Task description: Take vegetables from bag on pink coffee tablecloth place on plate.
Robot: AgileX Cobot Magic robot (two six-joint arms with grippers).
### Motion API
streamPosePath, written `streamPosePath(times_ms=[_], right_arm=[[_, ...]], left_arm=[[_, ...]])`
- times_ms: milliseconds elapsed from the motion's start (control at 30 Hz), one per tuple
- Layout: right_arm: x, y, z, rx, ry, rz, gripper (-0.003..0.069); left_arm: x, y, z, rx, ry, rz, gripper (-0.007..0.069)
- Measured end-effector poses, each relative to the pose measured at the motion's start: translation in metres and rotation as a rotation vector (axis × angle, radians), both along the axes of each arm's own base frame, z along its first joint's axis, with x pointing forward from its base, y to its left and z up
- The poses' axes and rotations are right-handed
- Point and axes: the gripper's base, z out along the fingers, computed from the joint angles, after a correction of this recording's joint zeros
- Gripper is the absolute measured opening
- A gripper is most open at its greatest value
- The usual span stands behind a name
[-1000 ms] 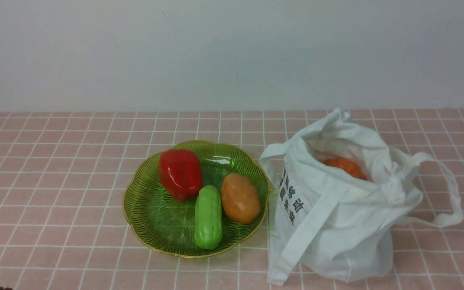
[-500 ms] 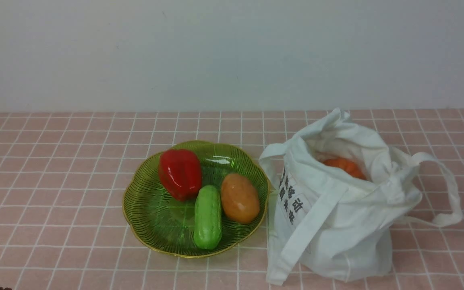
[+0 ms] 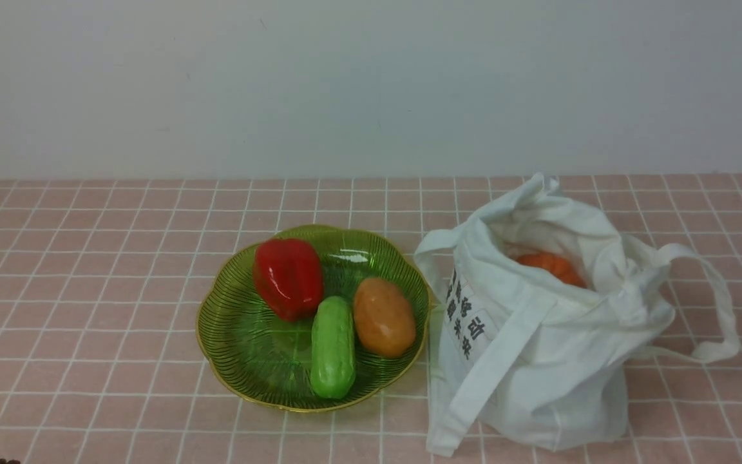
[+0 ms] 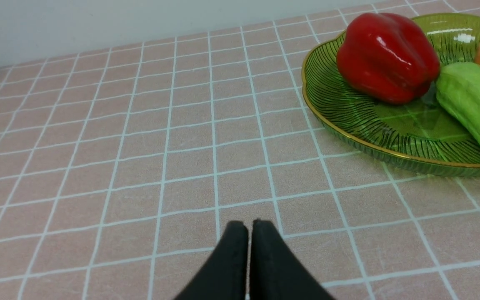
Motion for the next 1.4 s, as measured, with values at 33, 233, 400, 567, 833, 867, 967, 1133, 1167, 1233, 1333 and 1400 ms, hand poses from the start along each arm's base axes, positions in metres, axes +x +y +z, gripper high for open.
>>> streamPosePath(times_ms=[33,233,400,567,833,867,967,1133,1167,1233,1333,1400], right_arm=[[0.0,0.0,-0.001,-0.009,0.004,-0.008,-0.001],[0.004,0.001,-0.007,-0.022,0.039,-0.01,-0.001],[0.011,0.009,-0.021,-0.09,0.078,0.033,-0.001],[0.019,0.018,-0.039,-0.175,0.114,0.076,-0.001],[0.038,0.025,-0.081,-0.224,0.239,0.033,-0.001],[0.04,0.025,-0.087,-0.229,0.264,0.003,-0.001],[0.051,0.022,-0.119,-0.24,0.373,-0.128,-0.001],[0.061,0.016,-0.168,-0.245,0.537,-0.258,-0.001],[0.062,0.015,-0.178,-0.246,0.566,-0.268,-0.001],[0.063,0.015,-0.178,-0.242,0.543,-0.282,-0.001],[0.063,0.015,-0.178,-0.24,0.531,-0.285,-0.001],[0.063,0.015,-0.178,-0.24,0.53,-0.285,-0.001]], left_arm=[[0.0,0.0,0.0,0.0,0.0,0.0,-0.0005],[0.0,0.0,0.0,0.0,0.0,0.0,-0.0005],[0.0,0.0,0.0,0.0,0.0,0.0,-0.0005],[0.0,0.0,0.0,0.0,0.0,0.0,-0.0005],[0.0,0.0,0.0,0.0,0.0,0.0,-0.0005],[0.0,0.0,0.0,0.0,0.0,0.0,-0.0005],[0.0,0.0,0.0,0.0,0.0,0.0,-0.0005],[0.0,0.0,0.0,0.0,0.0,0.0,-0.0005],[0.0,0.0,0.0,0.0,0.0,0.0,-0.0005],[0.0,0.0,0.0,0.0,0.0,0.0,-0.0005],[0.0,0.0,0.0,0.0,0.0,0.0,-0.0005],[0.0,0.0,0.0,0.0,0.0,0.0,-0.0005]])
